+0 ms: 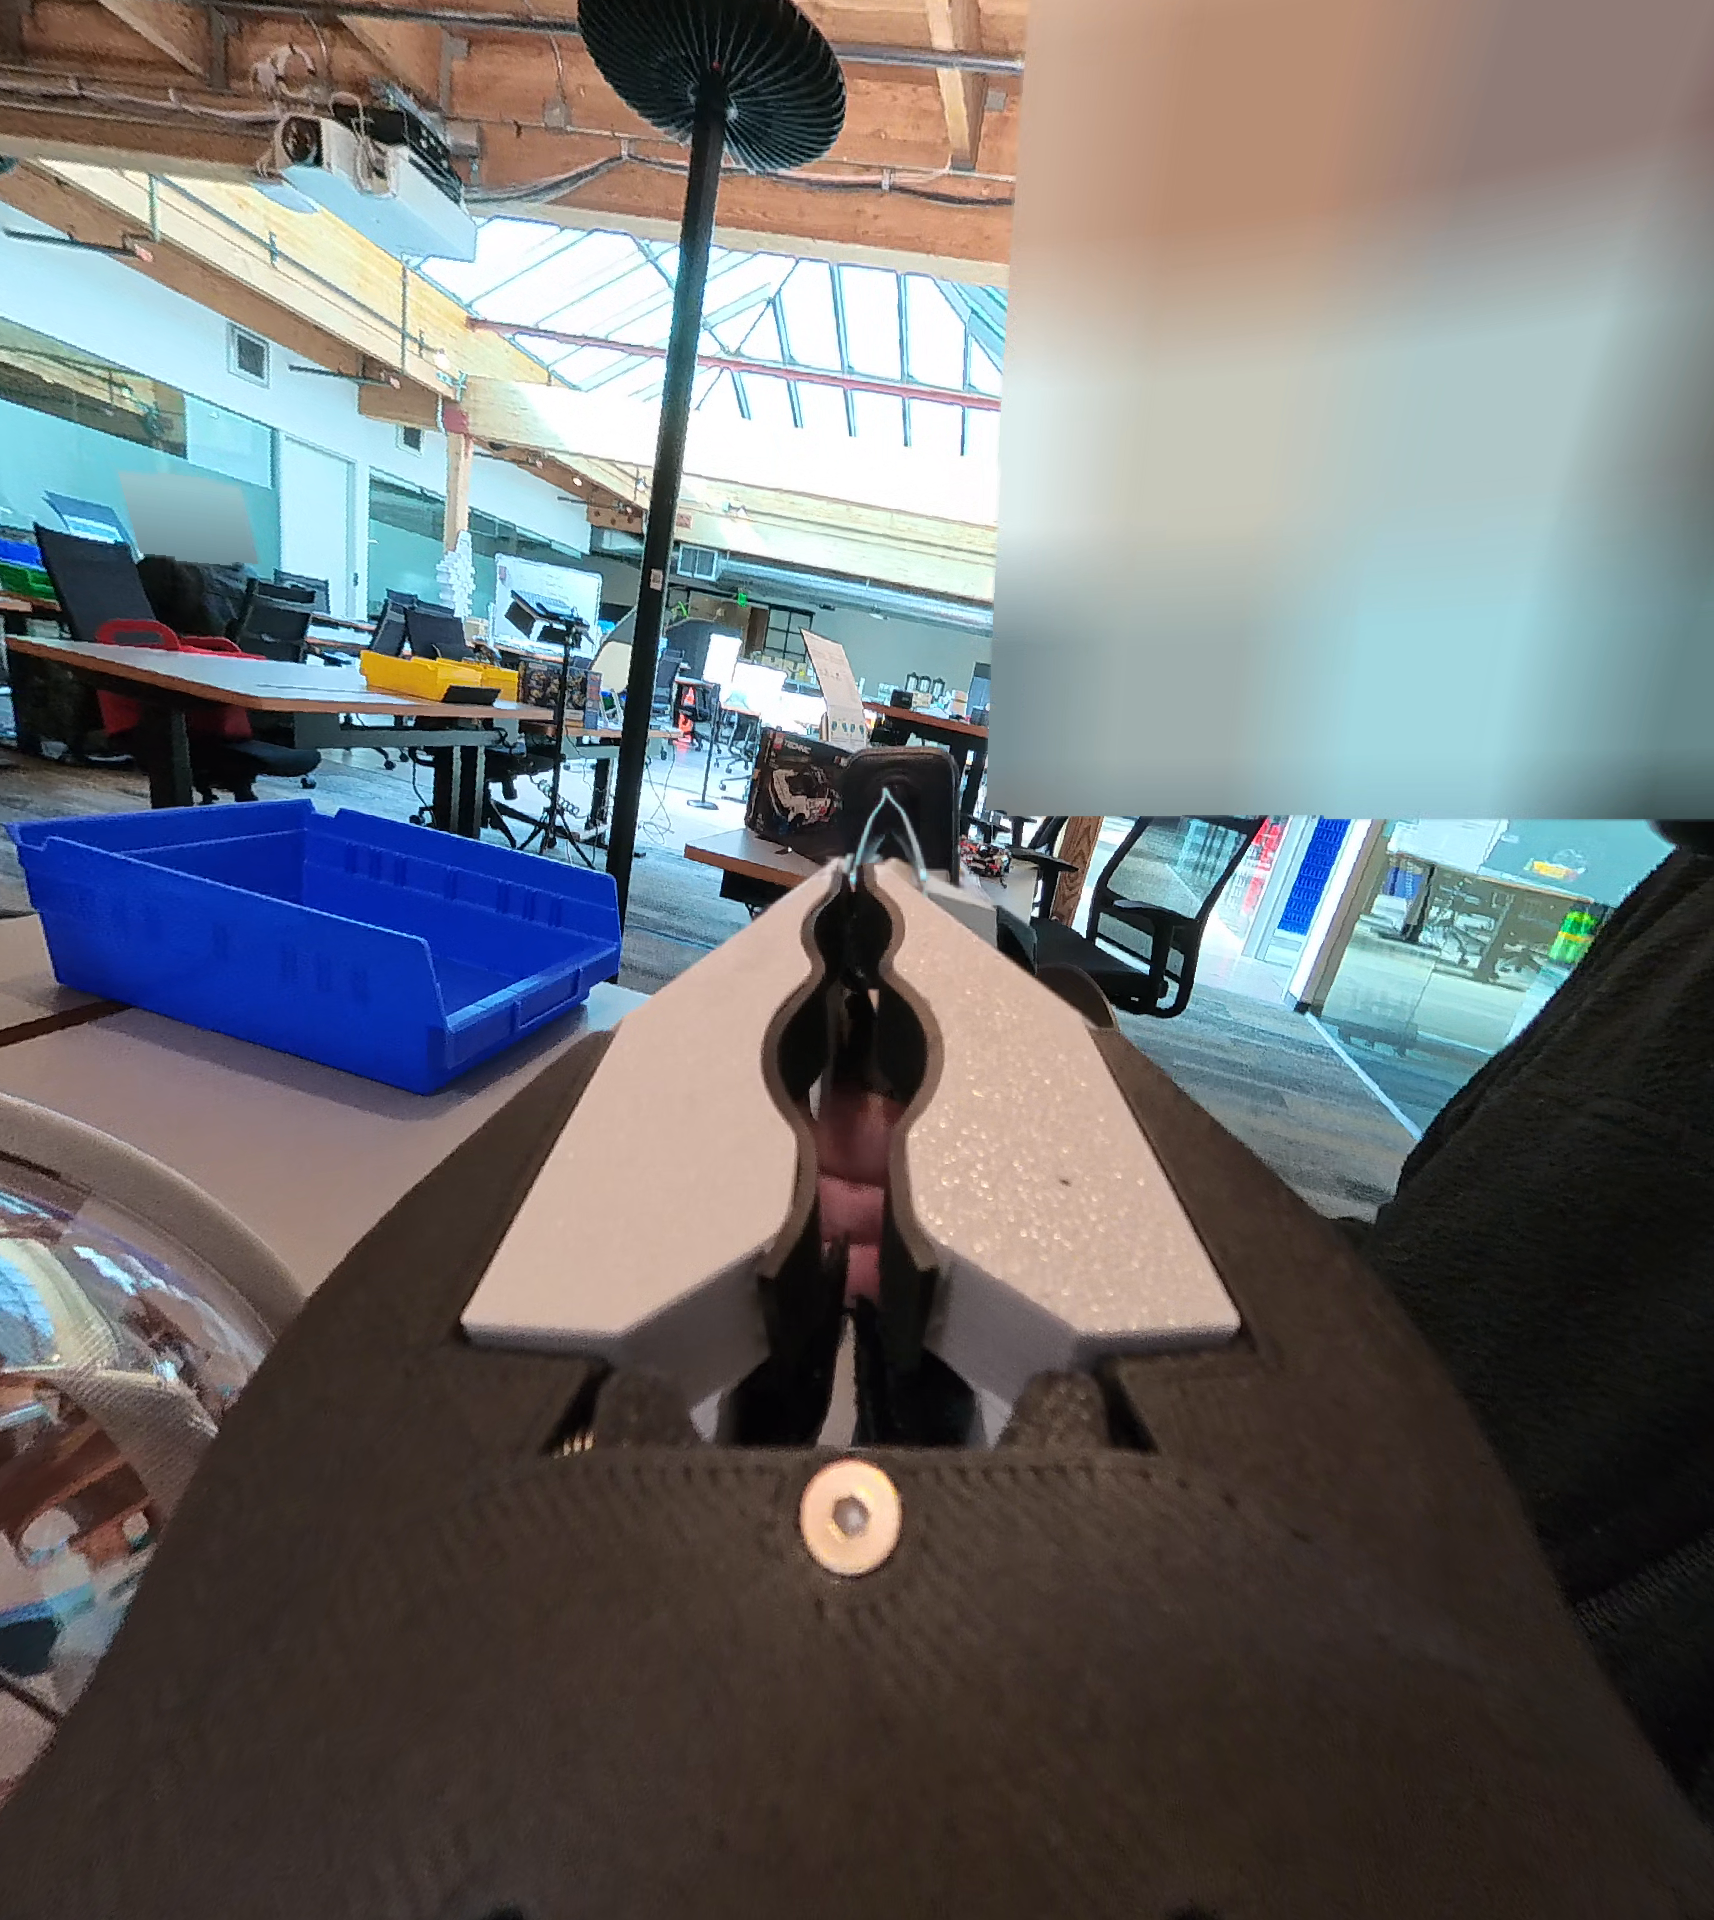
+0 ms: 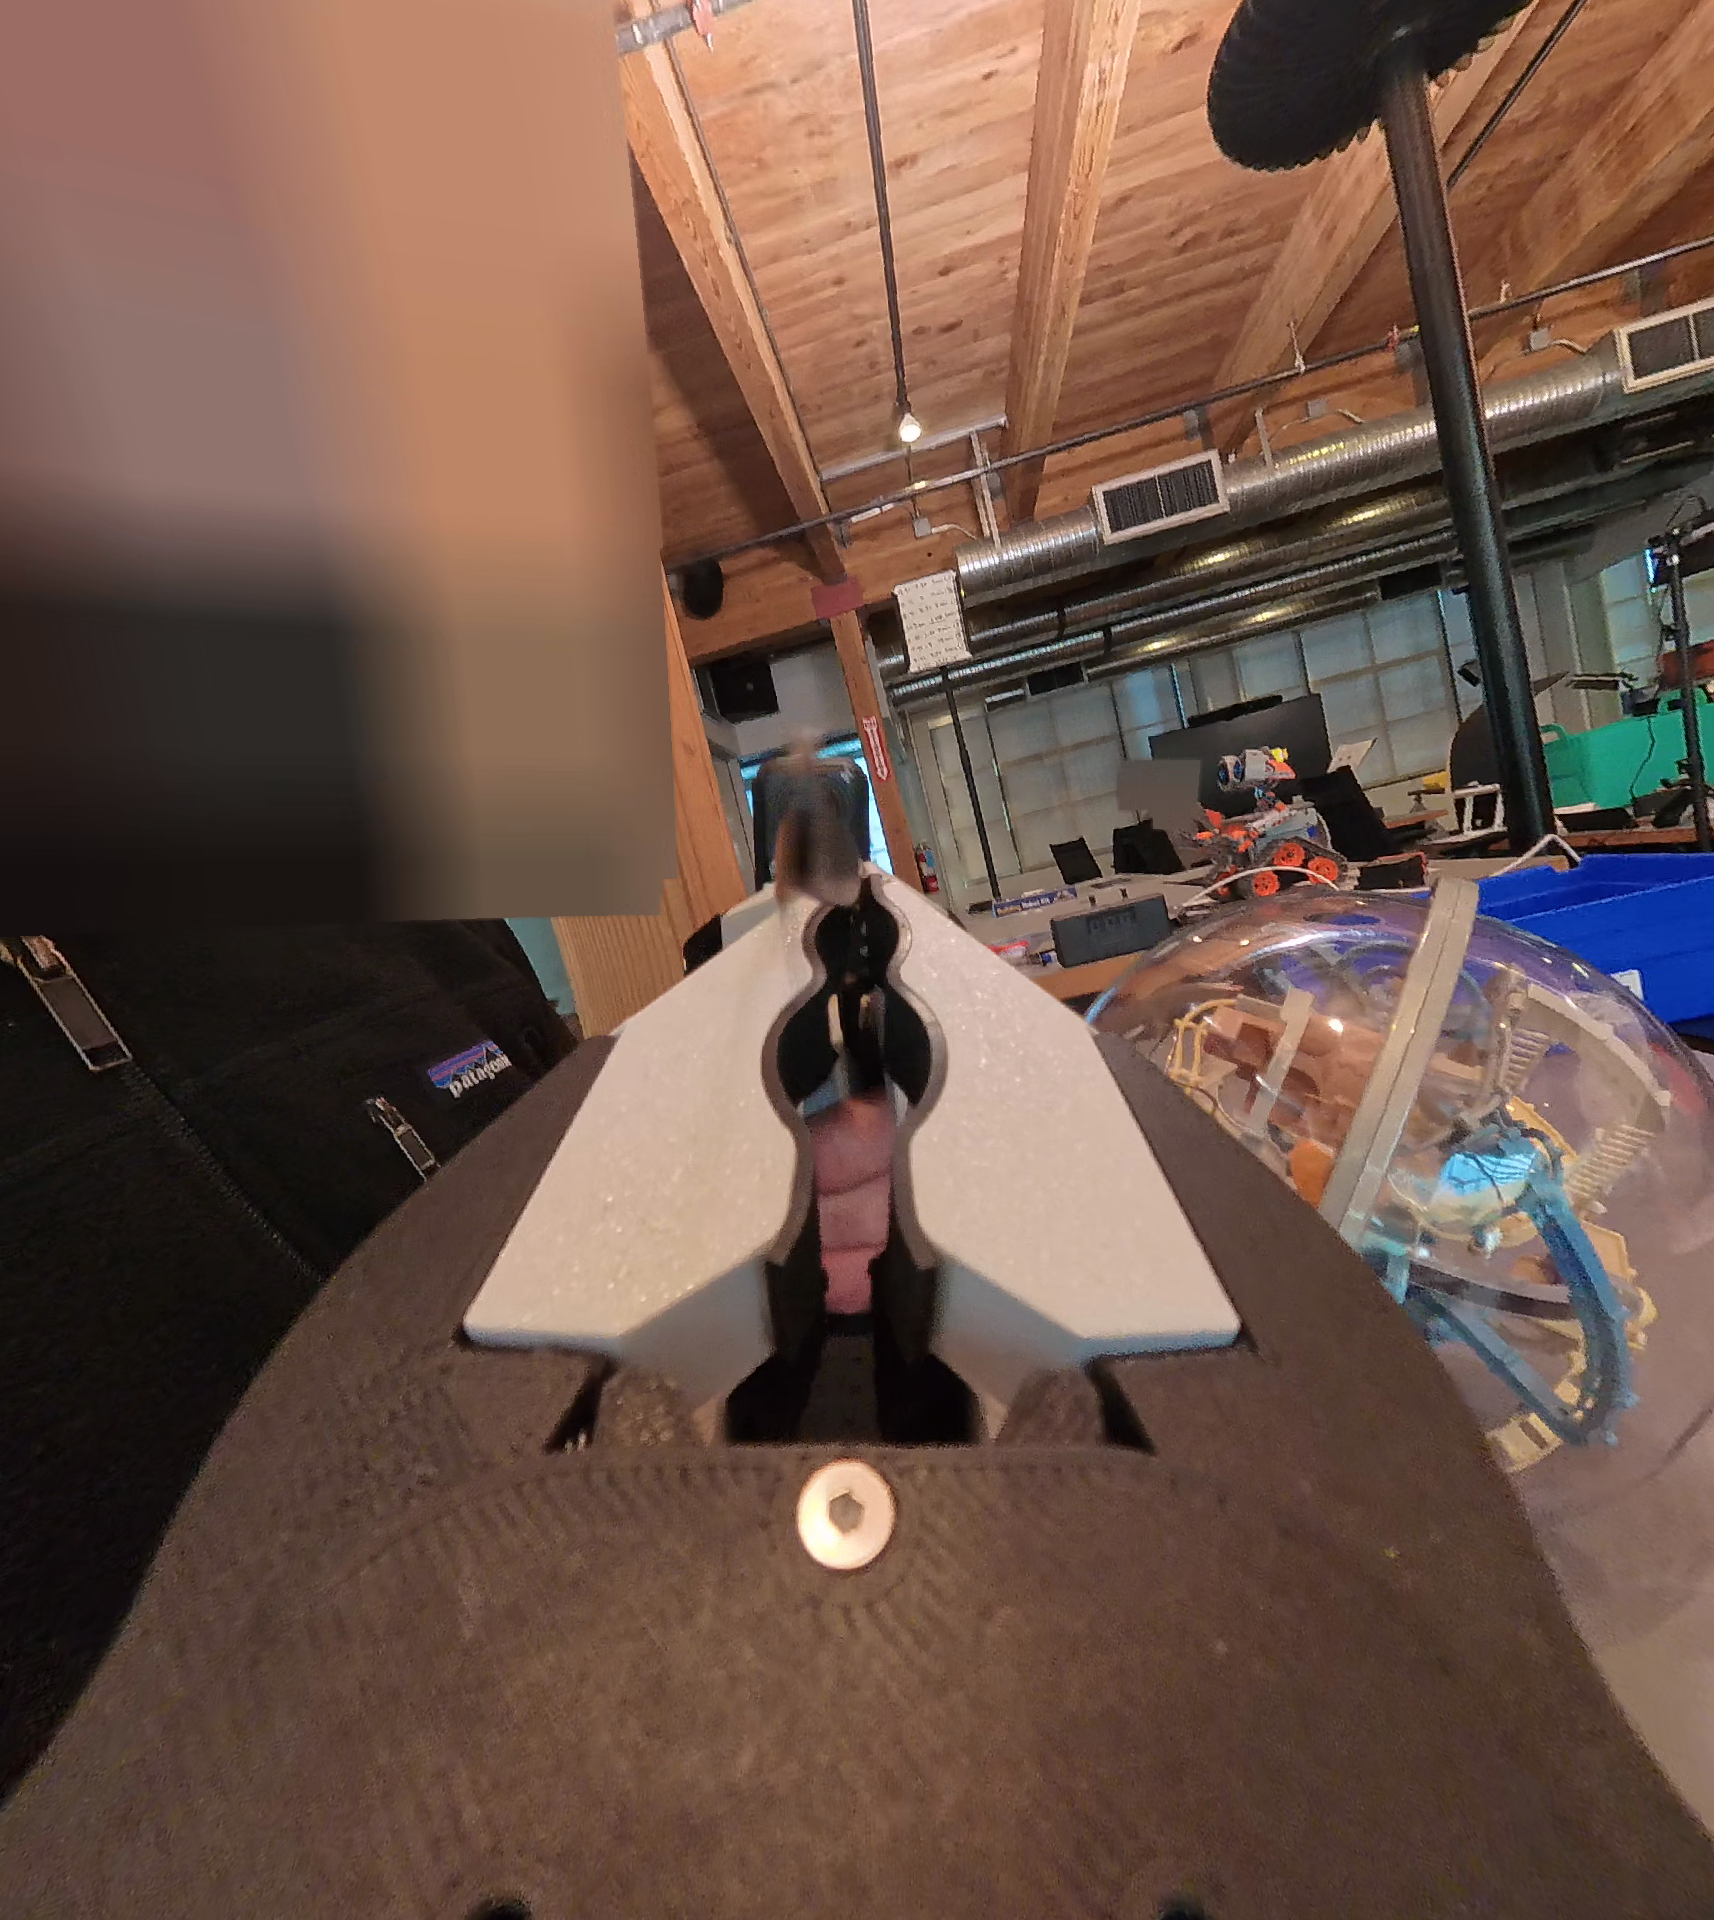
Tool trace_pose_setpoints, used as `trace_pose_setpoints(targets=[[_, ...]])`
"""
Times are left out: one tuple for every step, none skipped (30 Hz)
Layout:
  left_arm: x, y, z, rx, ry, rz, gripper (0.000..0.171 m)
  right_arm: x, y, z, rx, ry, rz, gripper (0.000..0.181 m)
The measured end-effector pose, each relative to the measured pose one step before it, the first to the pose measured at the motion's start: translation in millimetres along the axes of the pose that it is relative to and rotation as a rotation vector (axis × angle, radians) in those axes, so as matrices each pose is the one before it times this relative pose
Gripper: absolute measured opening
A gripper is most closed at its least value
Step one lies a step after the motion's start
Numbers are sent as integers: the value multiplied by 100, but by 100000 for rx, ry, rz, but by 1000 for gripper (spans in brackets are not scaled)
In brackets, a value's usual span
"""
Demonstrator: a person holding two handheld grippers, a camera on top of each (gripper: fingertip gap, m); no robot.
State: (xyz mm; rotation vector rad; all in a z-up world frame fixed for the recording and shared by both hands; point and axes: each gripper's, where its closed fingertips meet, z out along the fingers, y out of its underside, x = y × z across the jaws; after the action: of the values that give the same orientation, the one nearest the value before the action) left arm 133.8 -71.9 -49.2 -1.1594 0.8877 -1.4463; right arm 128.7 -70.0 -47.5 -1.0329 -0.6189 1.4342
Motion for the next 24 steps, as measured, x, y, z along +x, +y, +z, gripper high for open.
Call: trace_pose_setpoints(targets=[[103,97,42,-1086,326,1155,0,-81,66,2,-709,-73,-682,0],[117,9,30,-265,547,248,0,-143,-22,16,-411,-529,-353,0],[-38,-53,-1,174,-31,-607,0,-36,-19,38,-440,83,-574,0],[-84,-10,-27,35,-213,185,0,37,11,40,-686,383,-190,0],[-76,45,-43,-300,-107,-18,0,56,38,37,-852,190,451,0],[-29,44,-26,-99,339,-889,0,53,54,8,-747,32,633,0],[-14,83,-17,-378,854,-1808,0,9,65,-6,-633,1,303,0],[-13,60,-43,-349,711,-1357,0,12,71,-13,-824,447,-681,0],[-53,72,-47,-257,-488,534,0,19,95,4,-947,626,-787,0],[47,26,-15,-294,-41,179,0,-12,42,1,-500,-45,57,0],[31,30,37,-660,425,-1402,0,-40,3,-25,-74,-307,-142,0],[-101,26,-20,-282,-395,-771,0,47,40,-8,-499,746,-1380,0],[-117,40,-102,-36,-871,932,0,95,91,35,-1185,1268,-1386,0],[-223,56,-139,-1621,-1618,236,0,142,128,78,-1460,1281,-1064,0],[-259,-231,-270,-1463,-1932,1879,0,230,74,77,-816,1820,-1487,0],[-192,-959,-573,1162,-1119,3673,4,332,-56,-11,175,2024,-681,0],[-448,-1164,-669,-210,-1659,3725,10,444,-80,-75,326,1843,182,0],[-669,-1211,-727,-1809,-2239,5327,15,543,-22,-113,106,1769,446,0],[-1039,-1188,-812,-2767,-3674,7417,21,655,41,-129,-169,2172,768,0],[-1487,-1109,-857,-3279,-4970,8628,28,719,204,-52,-1119,2535,316,0],[-1788,-733,-741,-4769,-4657,8568,37,685,442,51,-2434,2902,-1032,0],[-1808,-177,-501,-6889,-2934,7633,44,661,552,136,-3039,3174,-1643,0],[-1867,90,-330,-6581,-2294,6221,52,671,538,159,-2650,3076,-780,0],[-1941,332,-108,-5902,-1965,4361,60,580,338,128,-1208,2297,711,0]])
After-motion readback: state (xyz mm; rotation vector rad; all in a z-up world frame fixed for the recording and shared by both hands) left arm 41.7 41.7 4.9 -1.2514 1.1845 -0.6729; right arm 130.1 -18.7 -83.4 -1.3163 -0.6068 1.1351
